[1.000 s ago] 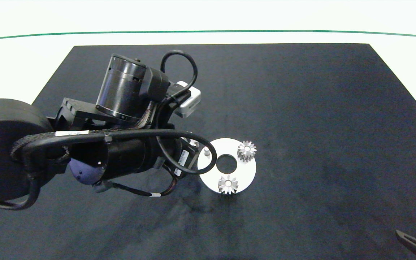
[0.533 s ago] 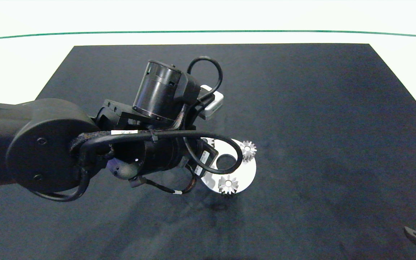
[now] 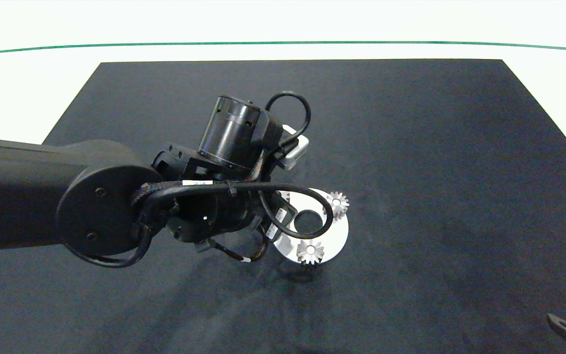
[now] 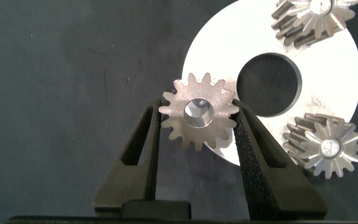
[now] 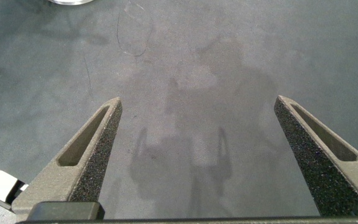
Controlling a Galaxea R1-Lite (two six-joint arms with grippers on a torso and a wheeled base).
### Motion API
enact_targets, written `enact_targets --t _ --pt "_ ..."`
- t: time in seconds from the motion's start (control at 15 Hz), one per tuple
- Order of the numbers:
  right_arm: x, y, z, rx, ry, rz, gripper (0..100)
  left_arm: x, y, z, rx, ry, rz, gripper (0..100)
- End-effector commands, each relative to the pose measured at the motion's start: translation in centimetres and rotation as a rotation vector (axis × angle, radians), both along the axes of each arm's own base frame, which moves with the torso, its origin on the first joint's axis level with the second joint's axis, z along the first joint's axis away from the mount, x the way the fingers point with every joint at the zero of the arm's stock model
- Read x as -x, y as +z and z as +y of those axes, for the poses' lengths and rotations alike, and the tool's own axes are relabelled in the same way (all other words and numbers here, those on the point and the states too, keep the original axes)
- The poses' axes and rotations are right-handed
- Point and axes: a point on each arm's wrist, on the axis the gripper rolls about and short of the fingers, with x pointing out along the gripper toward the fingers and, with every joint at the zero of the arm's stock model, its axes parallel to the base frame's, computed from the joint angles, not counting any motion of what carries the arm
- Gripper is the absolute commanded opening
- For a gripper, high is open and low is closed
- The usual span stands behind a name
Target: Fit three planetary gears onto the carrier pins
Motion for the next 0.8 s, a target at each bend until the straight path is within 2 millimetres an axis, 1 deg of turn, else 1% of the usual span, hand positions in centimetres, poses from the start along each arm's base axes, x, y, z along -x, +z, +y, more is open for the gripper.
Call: enact_targets --t 0.07,0.27,0.8 --pt "-0.05 -0.02 0.03 0.003 0.0 0.002 100 -0.14 -0.17 -0.28 -0.006 -0.001 0.002 0" --pt "-0.05 -0.03 0.03 0.004 0.0 0.003 100 -0.21 0.07 -0.42 0.0 -0.004 -0.005 0" --pt "-0.02 -0.02 0.02 0.003 0.002 0.002 100 -0.51 -0.31 -0.8 -0.003 -0.003 0.003 0"
